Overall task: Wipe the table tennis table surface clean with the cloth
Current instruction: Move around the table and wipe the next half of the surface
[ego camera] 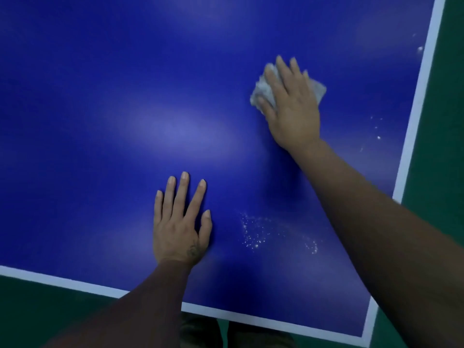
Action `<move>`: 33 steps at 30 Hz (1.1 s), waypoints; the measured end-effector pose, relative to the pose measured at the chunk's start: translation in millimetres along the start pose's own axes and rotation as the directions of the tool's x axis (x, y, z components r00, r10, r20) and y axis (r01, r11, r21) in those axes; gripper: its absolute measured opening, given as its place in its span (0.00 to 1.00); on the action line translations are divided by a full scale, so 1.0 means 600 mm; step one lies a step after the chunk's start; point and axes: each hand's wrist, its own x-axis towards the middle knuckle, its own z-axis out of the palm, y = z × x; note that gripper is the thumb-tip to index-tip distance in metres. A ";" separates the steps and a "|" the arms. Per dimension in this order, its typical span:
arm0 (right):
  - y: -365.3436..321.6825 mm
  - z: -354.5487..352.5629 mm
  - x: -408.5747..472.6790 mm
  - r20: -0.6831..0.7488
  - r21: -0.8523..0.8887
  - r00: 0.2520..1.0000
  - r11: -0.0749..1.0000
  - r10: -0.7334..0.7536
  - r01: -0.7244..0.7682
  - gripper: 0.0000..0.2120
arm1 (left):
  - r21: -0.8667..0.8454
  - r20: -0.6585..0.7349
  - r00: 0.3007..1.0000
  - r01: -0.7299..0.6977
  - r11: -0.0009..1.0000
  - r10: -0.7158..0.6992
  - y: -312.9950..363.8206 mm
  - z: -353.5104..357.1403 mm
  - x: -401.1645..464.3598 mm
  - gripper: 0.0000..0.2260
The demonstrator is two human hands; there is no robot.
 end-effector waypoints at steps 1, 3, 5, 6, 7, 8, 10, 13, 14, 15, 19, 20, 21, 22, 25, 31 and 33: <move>-0.013 0.009 0.030 -0.013 -0.026 1.000 1.000 -0.008 0.008 0.28 | -0.002 -0.004 1.000 -0.005 1.000 0.005 0.000 0.001 0.001 0.27; -0.044 0.028 0.048 0.013 -0.041 0.994 0.994 -0.105 0.106 0.28 | -0.003 -0.008 1.000 -0.009 1.000 0.009 -0.001 0.001 0.001 0.27; -0.076 0.038 0.001 0.074 -0.006 0.959 0.961 -0.274 0.275 0.28 | -0.001 -0.011 1.000 -0.006 1.000 0.006 -0.002 0.002 0.001 0.27; -0.090 0.036 -0.045 0.115 0.039 0.930 0.937 -0.350 0.348 0.28 | -0.001 -0.013 1.000 -0.004 1.000 0.004 -0.002 0.002 0.001 0.27; -0.101 0.029 -0.100 0.179 0.090 0.895 0.912 -0.409 0.399 0.28 | 0.000 -0.015 1.000 -0.003 1.000 0.003 -0.002 0.002 0.001 0.27; -0.110 0.019 -0.158 0.252 0.139 0.849 0.885 -0.465 0.444 0.29 | -0.001 -0.018 1.000 -0.003 1.000 0.003 -0.002 0.002 0.001 0.27; -0.120 -0.007 -0.250 0.358 0.205 0.737 0.818 -0.573 0.537 0.31 | -0.007 -0.024 1.000 -0.008 1.000 0.008 -0.003 0.003 0.001 0.27; -0.098 -0.019 -0.252 0.395 0.199 0.663 0.764 -0.636 0.614 0.32 | -0.010 -0.022 1.000 -0.004 1.000 0.004 -0.004 0.002 0.001 0.27; -0.086 -0.018 -0.226 0.386 0.174 0.705 0.797 -0.595 0.578 0.31 | -0.010 -0.020 1.000 -0.004 1.000 0.003 -0.003 0.002 0.000 0.27; -0.074 -0.016 -0.196 0.361 0.131 0.777 0.853 -0.516 0.505 0.30 | -0.007 -0.021 1.000 -0.006 1.000 0.006 -0.002 0.001 0.000 0.27; -0.071 -0.015 -0.164 0.231 0.007 0.950 0.977 -0.210 0.214 0.30 | -0.014 -0.028 1.000 -0.005 1.000 0.004 0.000 0.000 0.002 0.27; -0.085 -0.015 -0.190 0.242 0.033 0.944 0.974 -0.224 0.223 0.30 | -0.020 -0.031 1.000 -0.005 1.000 0.004 -0.001 -0.001 0.001 0.27; -0.100 -0.018 -0.225 0.272 0.065 0.925 0.964 -0.265 0.257 0.31 | -0.023 -0.034 0.999 -0.006 1.000 0.006 0.000 0.000 0.000 0.27; -0.114 -0.021 -0.262 0.312 0.103 0.894 0.947 -0.322 0.306 0.31 | -0.023 -0.034 0.999 -0.008 1.000 0.007 -0.001 0.000 0.000 0.27; -0.124 -0.030 -0.322 0.396 0.173 0.777 0.871 -0.490 0.461 0.32 | -0.009 -0.026 1.000 -0.012 1.000 0.012 -0.003 0.002 -0.001 0.26; 0.012 -0.052 -0.180 0.216 -0.015 0.957 0.980 -0.192 0.200 0.27 | 0.014 0.008 1.000 -0.017 1.000 0.016 -0.003 0.001 -0.004 0.27; 0.042 -0.071 -0.203 0.136 -0.042 0.990 0.999 -0.023 0.029 0.28 | 0.016 0.002 1.000 -0.016 1.000 0.016 -0.003 0.002 -0.005 0.26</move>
